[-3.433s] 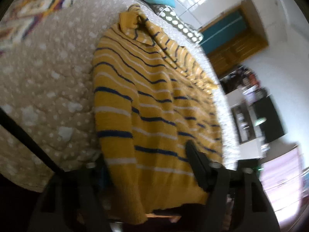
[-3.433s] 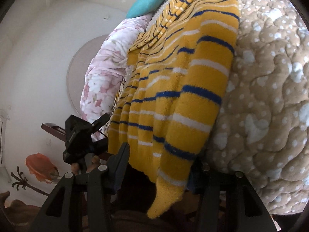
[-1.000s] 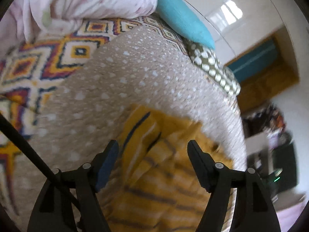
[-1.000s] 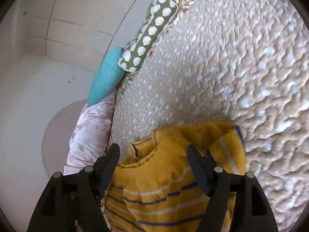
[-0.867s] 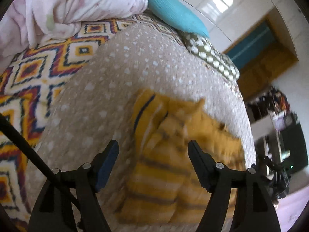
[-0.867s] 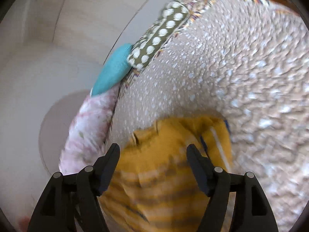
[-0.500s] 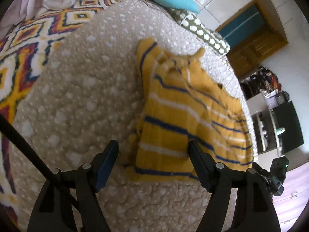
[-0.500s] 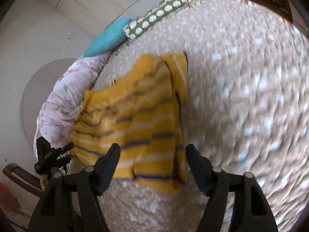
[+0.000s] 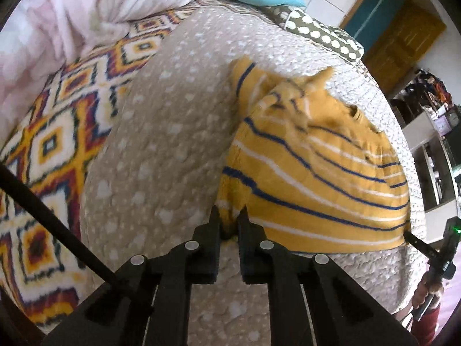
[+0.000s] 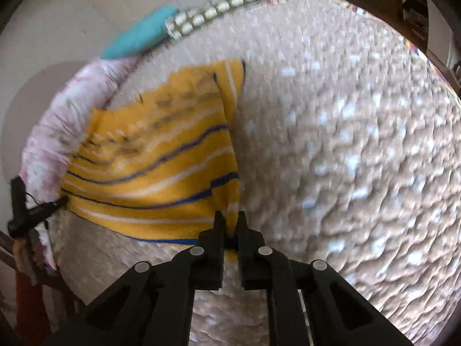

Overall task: Fold small clothes
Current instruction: 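Open both grippers to release the folded sweater and pull back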

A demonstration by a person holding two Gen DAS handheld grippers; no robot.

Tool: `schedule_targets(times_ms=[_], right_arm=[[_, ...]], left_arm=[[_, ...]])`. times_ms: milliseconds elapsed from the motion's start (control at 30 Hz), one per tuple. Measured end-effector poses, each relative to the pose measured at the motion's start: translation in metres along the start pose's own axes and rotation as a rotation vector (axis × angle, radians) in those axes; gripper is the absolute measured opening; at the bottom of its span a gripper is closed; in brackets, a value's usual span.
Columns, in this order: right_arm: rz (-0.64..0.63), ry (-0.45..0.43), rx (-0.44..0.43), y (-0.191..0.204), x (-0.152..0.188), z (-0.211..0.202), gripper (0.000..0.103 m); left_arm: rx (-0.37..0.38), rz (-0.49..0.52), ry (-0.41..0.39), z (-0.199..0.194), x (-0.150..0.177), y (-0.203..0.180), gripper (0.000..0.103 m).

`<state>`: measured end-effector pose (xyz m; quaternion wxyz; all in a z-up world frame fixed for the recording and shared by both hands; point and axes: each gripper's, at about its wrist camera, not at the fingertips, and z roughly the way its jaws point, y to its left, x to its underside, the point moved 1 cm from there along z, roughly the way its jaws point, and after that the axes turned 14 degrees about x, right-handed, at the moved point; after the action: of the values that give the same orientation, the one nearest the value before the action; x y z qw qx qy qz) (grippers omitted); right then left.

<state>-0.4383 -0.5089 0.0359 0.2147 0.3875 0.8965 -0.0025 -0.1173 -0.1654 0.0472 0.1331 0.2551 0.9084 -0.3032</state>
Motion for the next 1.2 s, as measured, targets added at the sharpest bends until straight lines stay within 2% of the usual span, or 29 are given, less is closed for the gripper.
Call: schedule_targets(times_ms=[33,67,133,200,267,333,367,400,467,600,633,700,733,767,800,833,867,900,933,967,1000,1100,1200], right_arm=[[0.001,-0.012,0.007,0.0,0.002,-0.002,0.015],[0.006,-0.024,0.009,0.0,0.003,-0.006,0.023],[0.017,-0.047,0.028,-0.002,0.004,-0.02,0.027],[-0.007,-0.1,0.074,-0.002,0.006,-0.04,0.028],[-0.032,-0.149,0.105,0.001,0.009,-0.056,0.031],[-0.043,-0.215,0.098,0.013,0.01,-0.074,0.044],[-0.048,-0.238,0.1,0.02,0.009,-0.077,0.054],[-0.062,-0.282,0.106,0.034,0.01,-0.081,0.058],[-0.105,-0.302,0.096,0.06,0.009,-0.08,0.058],[-0.251,-0.237,0.067,0.124,0.006,-0.062,0.058],[-0.295,-0.227,0.06,0.144,0.004,-0.056,0.058],[-0.356,-0.212,0.044,0.174,0.002,-0.046,0.058],[-0.391,-0.204,0.038,0.195,0.0,-0.038,0.058],[-0.405,-0.199,0.035,0.204,-0.001,-0.034,0.058],[-0.423,-0.188,0.027,0.218,-0.001,-0.026,0.058],[-0.437,-0.177,0.018,0.231,-0.001,-0.018,0.058],[-0.446,-0.172,0.015,0.242,-0.002,-0.013,0.058],[-0.457,-0.172,0.013,0.253,-0.005,-0.008,0.058],[-0.469,-0.172,0.018,0.266,-0.008,-0.001,0.058],[-0.476,-0.172,0.024,0.272,-0.011,0.005,0.058],[-0.48,-0.173,0.039,0.285,-0.018,0.013,0.054],[-0.502,-0.177,0.087,0.313,-0.039,0.038,0.048],[-0.56,-0.214,0.189,0.347,-0.067,0.067,0.047]], left_arm=[[-0.004,-0.007,-0.01,-0.003,0.004,0.003,0.012],[-0.019,-0.01,-0.024,-0.008,0.009,0.006,0.012],[-0.058,0.007,-0.056,-0.019,0.018,0.007,0.012],[-0.094,0.035,-0.1,-0.03,0.026,0.006,0.021],[-0.095,0.054,-0.148,-0.039,0.034,0.005,0.039],[-0.089,0.063,-0.188,-0.04,0.041,0.004,0.042],[-0.084,0.072,-0.204,-0.038,0.045,0.003,0.043],[-0.076,0.078,-0.211,-0.035,0.049,0.001,0.043],[-0.06,0.084,-0.21,-0.021,0.054,0.0,0.043],[-0.076,0.124,-0.18,0.0,0.051,-0.003,0.043],[-0.104,0.143,-0.188,0.002,0.047,-0.001,0.042],[-0.257,0.193,-0.202,0.002,0.031,0.004,0.04],[-0.354,0.203,-0.236,-0.002,0.023,0.01,0.031],[-0.447,0.186,-0.274,-0.009,0.014,0.019,0.028],[-0.464,0.141,-0.298,-0.017,0.008,0.029,0.028],[-0.418,0.06,-0.323,-0.026,0.003,0.041,0.028],[-0.311,-0.05,-0.355,-0.036,0.002,0.056,0.029],[-0.215,-0.117,-0.381,-0.041,0.003,0.065,0.029],[-0.115,-0.166,-0.409,-0.042,0.007,0.071,0.035],[-0.081,-0.171,-0.419,-0.04,0.009,0.071,0.048],[-0.067,-0.156,-0.431,-0.037,0.012,0.071,0.052],[-0.059,-0.074,-0.46,-0.027,0.026,0.067,0.059],[0.017,-0.095,-0.441,-0.023,0.024,0.072,0.062]])
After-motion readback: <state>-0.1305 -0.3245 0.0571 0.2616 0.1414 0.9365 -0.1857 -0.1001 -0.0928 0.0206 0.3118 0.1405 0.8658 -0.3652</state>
